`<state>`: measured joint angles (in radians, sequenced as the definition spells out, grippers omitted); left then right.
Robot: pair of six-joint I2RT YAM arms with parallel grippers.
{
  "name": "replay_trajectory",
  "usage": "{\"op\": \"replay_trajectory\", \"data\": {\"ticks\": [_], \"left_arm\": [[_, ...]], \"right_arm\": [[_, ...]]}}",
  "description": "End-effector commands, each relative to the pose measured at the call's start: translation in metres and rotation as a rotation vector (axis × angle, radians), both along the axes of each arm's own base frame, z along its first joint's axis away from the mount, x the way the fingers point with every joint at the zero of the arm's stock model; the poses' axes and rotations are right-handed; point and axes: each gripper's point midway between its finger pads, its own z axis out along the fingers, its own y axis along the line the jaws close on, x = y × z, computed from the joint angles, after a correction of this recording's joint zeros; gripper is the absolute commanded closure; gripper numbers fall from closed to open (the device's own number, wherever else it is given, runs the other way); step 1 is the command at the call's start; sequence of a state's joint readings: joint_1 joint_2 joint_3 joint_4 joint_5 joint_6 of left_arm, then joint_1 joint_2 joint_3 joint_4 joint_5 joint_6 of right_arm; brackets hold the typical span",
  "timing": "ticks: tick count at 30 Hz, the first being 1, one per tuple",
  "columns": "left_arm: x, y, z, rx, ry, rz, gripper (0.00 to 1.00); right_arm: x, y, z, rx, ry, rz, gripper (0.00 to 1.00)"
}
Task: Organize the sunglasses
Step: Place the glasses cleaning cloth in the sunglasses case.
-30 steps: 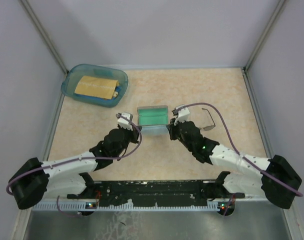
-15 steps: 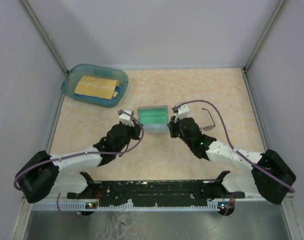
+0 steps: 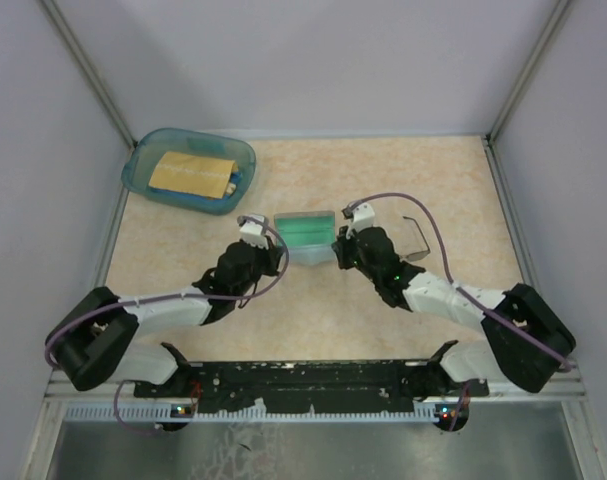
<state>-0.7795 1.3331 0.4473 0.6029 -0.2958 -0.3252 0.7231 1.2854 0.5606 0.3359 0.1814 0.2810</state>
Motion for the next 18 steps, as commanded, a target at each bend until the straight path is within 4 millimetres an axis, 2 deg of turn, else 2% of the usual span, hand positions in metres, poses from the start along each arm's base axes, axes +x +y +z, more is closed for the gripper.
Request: {"op": "replay_trajectory", "data": {"ticks": [1,18], "left_arm": [[0.016,0.001,0.011,-0.033,-0.023,0.023,1.0],[0.04,0.009,-0.005,-0.026,-0.002,0.038,1.0]], "right_arm": [[0.025,0.006,0.03,0.054,-0.081,-0.025,1.0],[0.05,0.019,0.009,0.06,-0.046,-0.016,1.0]]}}
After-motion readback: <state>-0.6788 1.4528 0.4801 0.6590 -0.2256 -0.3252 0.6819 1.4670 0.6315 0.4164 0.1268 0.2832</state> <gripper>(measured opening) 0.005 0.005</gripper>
